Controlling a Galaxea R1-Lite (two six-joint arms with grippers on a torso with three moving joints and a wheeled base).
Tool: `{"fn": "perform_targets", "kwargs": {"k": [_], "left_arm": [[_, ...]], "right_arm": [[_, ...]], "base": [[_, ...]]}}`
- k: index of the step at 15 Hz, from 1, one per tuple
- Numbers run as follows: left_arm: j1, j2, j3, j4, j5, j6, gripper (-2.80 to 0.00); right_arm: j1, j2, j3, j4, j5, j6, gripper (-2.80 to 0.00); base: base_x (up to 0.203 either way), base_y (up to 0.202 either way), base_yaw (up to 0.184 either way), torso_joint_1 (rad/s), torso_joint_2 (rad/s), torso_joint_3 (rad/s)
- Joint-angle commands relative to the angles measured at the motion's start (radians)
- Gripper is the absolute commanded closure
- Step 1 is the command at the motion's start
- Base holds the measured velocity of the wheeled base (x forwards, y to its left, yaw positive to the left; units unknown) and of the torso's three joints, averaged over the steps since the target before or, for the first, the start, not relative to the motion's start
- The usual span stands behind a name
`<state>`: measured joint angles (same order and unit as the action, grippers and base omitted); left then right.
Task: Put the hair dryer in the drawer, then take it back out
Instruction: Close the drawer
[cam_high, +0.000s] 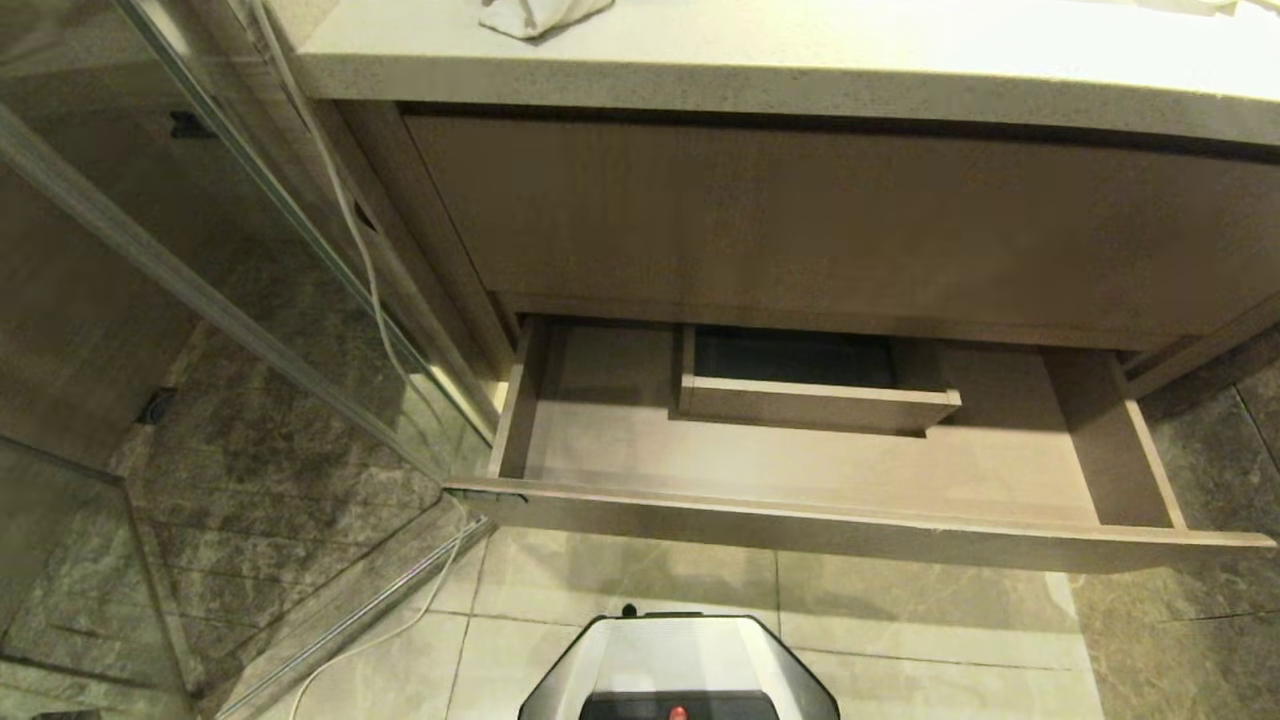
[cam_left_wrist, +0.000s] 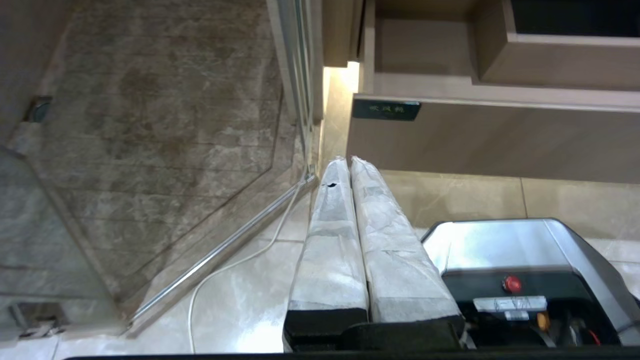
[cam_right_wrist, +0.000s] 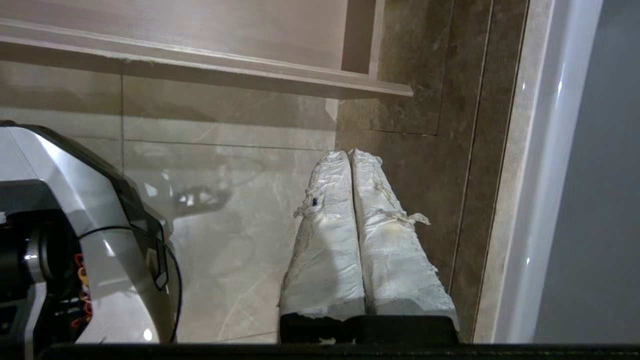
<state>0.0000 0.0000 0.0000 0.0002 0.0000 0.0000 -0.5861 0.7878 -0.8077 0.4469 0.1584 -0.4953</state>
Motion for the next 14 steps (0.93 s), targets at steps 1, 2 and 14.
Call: {"fn": "perform_targets", "kwargs": {"k": [1, 2, 14], "left_arm": [[0.000, 0.000, 0.001, -0.002, 0.000, 0.000, 0.00], [0.000, 0.000, 0.000, -0.002, 0.000, 0.000, 0.00], [0.000, 0.000, 0.001, -0.002, 0.000, 0.000, 0.00]], "right_arm": [[0.005, 0.022, -0.008, 0.010, -0.001, -0.006, 0.00], [0.005, 0.026, -0.010, 0.011, -0.002, -0.006, 0.00], [0.041, 0.100, -0.002, -0.003, 0.001, -0.020, 0.00]], "base": [[0.000, 0.000, 0.000, -0.334, 0.40, 0.105], [0.000, 0.000, 0.000, -0.163, 0.35, 0.179], [0.000, 0.000, 0.000, -0.047, 0.39, 0.341]]}}
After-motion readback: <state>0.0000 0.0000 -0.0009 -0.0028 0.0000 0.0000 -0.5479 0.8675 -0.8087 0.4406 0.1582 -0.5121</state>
